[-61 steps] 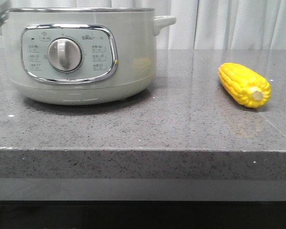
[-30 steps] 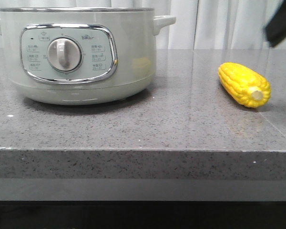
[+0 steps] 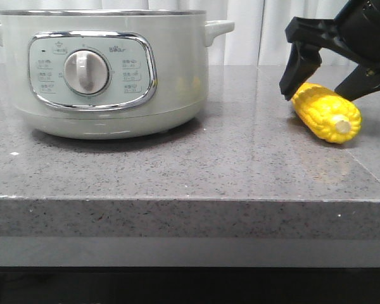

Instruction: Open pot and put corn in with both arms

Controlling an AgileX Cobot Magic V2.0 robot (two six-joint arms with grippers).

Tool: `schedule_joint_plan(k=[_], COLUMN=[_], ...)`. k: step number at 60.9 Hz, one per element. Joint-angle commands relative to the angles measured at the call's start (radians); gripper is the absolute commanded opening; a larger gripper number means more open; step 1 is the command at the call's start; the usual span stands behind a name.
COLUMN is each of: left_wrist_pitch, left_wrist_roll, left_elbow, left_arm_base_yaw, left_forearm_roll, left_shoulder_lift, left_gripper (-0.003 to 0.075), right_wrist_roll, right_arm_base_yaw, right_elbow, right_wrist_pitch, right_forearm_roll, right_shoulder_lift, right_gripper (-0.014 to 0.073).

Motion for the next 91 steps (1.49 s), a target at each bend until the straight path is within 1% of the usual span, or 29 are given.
schedule_joint_plan(k=[1,5,10,13,17,29,38,42,47,53,56,67,76,85,88,91], left_wrist_pitch=[-0.134,-0.134,-0.134,-0.134,-0.134,-0.138,-0.142,-0.142,-0.142,-0.144,-0.146,-0.148,-0.148,-0.148,-0.148,-0.148], left_wrist_roll=[-0.008,-0.008,-0.008,-0.008,-0.008,-0.008,-0.008,-0.008,-0.008,-0.008,-0.008,-0.008,-0.008,-0.008,-0.008,-0.008], left_elbow=[-0.033,-0.033,-0.033,-0.033,-0.033,-0.033,-0.033,-0.033,-0.033,-0.033,-0.033,-0.033,-0.033,-0.033,-0.033,-0.033], left_arm_base_yaw=[-0.004,-0.004,-0.004,-0.004,-0.004,-0.004,-0.004,-0.004,-0.004,-0.004,-0.004,-0.004,-0.004,-0.004,-0.004,-0.004], left_forearm_roll=[-0.034,-0.034,-0.034,-0.034,-0.034,-0.034,-0.034,-0.034,-0.034,-0.034,-0.034,-0.034,-0.034,-0.034,-0.034,-0.034], left_shoulder_lift=[0.006,0.006,0.006,0.006,0.006,0.006,0.006,0.006,0.006,0.006,0.006,0.006,0.006,0.006,0.006,0.006], left_gripper=[0.0200,0.0200,0.0200,0.0200,0.0200,0.0200,0.0200,0.0200,0.0200,0.0200,0.0200,0.0200,0.0200,0.0200,0.0200,0.0200], right_wrist_roll=[0.000,0.000,0.000,0.000,-0.001,-0.005,-0.030,-0.034,-0.056,-0.091,-0.099,-0.126,-0.126,-0.126,-0.126,-0.126], right_arm_base_yaw=[0.000,0.000,0.000,0.000,0.000,0.000,0.002,0.018,0.062,0.154,0.214,0.368,0.422,0.431,0.430,0.430], right_elbow=[-0.036,-0.036,-0.036,-0.039,-0.053,-0.145,-0.270,-0.347,-0.429,-0.518,-0.562,-0.713,-0.775,-0.775,-0.775,-0.775], right_wrist_pitch=[-0.033,-0.037,-0.044,-0.049,-0.051,-0.044,-0.013,0.007,0.022,0.019,0.014,0.008,0.013,0.052,0.076,0.092], right_forearm_roll=[0.016,0.016,0.016,0.016,0.016,0.014,0.014,0.014,0.014,0.014,0.014,0.014,0.014,0.014,0.014,0.014], right_shoulder_lift=[-0.038,-0.038,-0.038,-0.039,-0.045,-0.083,-0.109,-0.110,-0.099,-0.063,-0.028,0.123,0.227,0.280,0.289,0.297], right_gripper=[0.0453,0.0365,0.0290,0.0260,0.0241,0.0236,0.0236,0.0236,0.0236,0.0236,0.0236,0.0236,0.0236,0.0239,0.0259,0.0296])
